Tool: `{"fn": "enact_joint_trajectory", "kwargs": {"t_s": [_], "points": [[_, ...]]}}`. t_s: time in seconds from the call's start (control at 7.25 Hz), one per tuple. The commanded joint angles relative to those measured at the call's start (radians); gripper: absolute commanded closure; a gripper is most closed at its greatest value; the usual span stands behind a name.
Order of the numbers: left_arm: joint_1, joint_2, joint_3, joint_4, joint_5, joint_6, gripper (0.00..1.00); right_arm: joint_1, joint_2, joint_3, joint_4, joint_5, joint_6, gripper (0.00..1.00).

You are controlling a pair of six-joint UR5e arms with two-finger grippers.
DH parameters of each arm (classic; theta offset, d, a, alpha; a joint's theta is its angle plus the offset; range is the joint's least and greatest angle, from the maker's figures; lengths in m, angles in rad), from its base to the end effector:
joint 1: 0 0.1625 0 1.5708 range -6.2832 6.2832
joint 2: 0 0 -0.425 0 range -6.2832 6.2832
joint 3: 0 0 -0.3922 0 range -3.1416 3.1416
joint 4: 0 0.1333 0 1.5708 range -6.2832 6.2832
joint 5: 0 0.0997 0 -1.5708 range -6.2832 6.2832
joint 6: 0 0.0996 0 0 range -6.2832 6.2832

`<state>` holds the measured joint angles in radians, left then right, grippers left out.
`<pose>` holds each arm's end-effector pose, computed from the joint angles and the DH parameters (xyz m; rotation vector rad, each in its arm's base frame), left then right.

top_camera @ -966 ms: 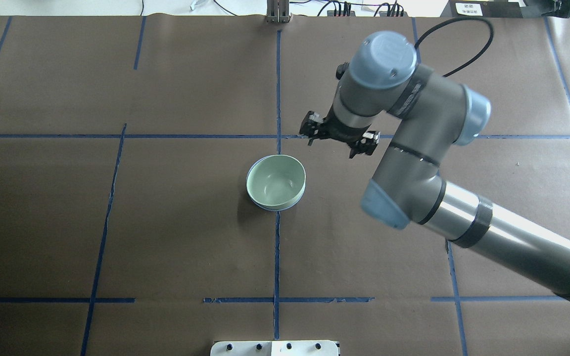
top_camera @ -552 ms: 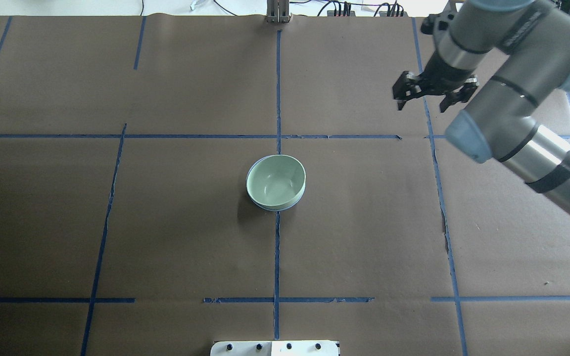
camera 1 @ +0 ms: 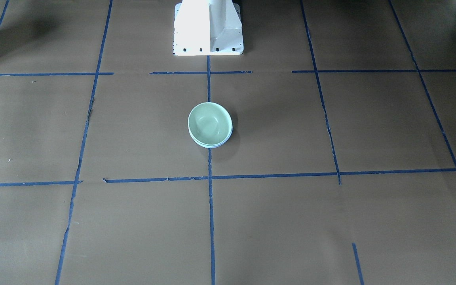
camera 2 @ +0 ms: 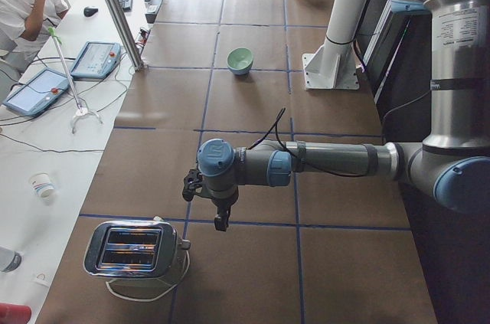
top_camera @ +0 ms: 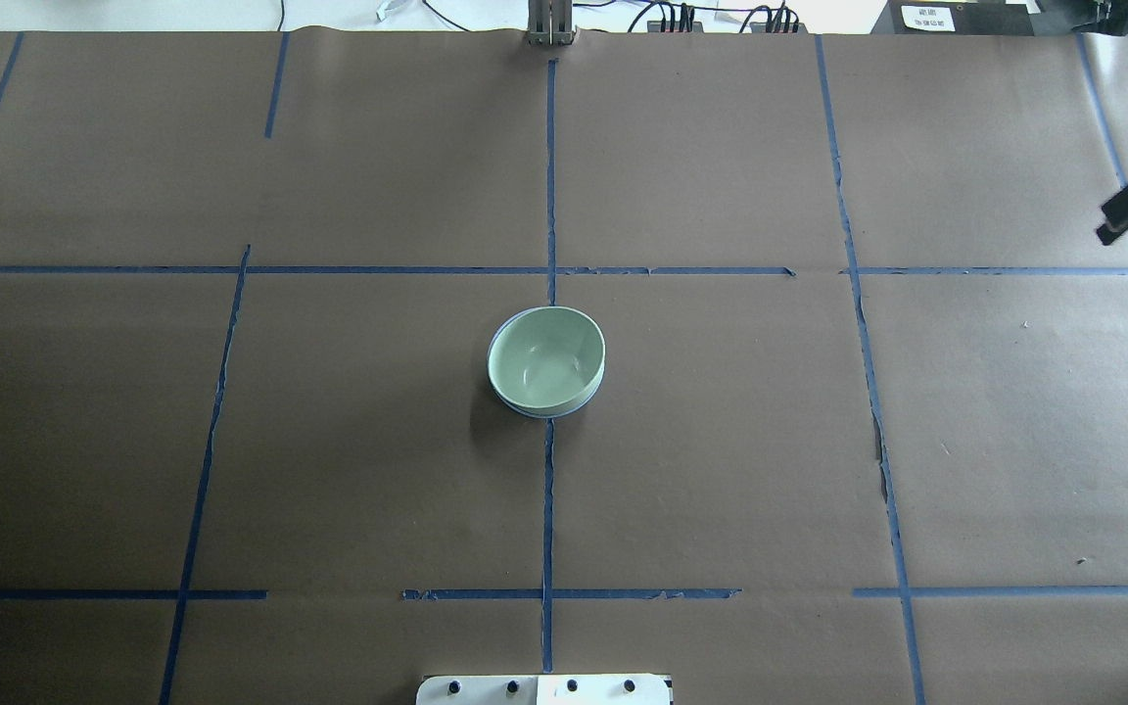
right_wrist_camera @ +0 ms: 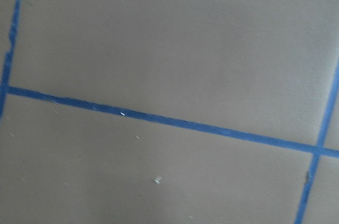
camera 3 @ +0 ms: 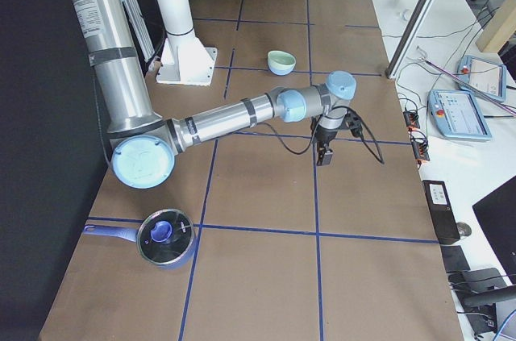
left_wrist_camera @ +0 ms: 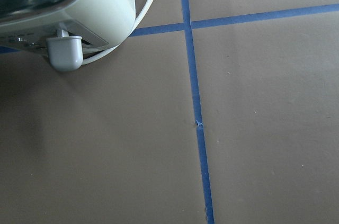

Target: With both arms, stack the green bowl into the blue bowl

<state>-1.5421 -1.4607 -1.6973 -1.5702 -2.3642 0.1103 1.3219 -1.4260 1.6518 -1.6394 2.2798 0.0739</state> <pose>-0.0495 -0.4478 0.6468 0.0474 0.7928 0.1379 -0.0701 -0.5537 0.5543 0.0350 -0.7240 -0.2230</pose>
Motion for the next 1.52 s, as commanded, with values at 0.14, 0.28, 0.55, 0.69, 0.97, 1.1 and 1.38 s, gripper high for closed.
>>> {"fn": "enact_joint_trajectory", "kwargs": {"t_s": [0.14,0.28,0.55,0.69,0.97,1.1,1.38], "points": [[0.000,0.003,-0.036,-0.001,0.006,0.002,0.00,0.134,-0.223,0.020,0.108,0.021,-0.169,0.00],[0.000,0.003,-0.033,-0.001,0.008,0.000,0.00,0.132,-0.226,0.019,0.107,0.023,-0.167,0.00],[0.000,0.005,-0.035,0.001,0.006,0.000,0.00,0.132,-0.225,0.022,0.108,0.029,-0.163,0.00],[0.000,0.005,-0.035,-0.001,0.006,0.000,0.00,0.132,-0.225,0.022,0.108,0.029,-0.163,0.00],[0.000,0.005,-0.033,-0.001,0.008,0.000,0.00,0.132,-0.223,0.022,0.108,0.030,-0.163,0.00],[0.000,0.005,-0.033,-0.001,0.008,0.000,0.00,0.132,-0.223,0.022,0.108,0.035,-0.161,0.00],[0.000,0.005,-0.033,-0.001,0.008,0.000,0.00,0.132,-0.217,0.023,0.108,0.049,-0.125,0.00]]}}
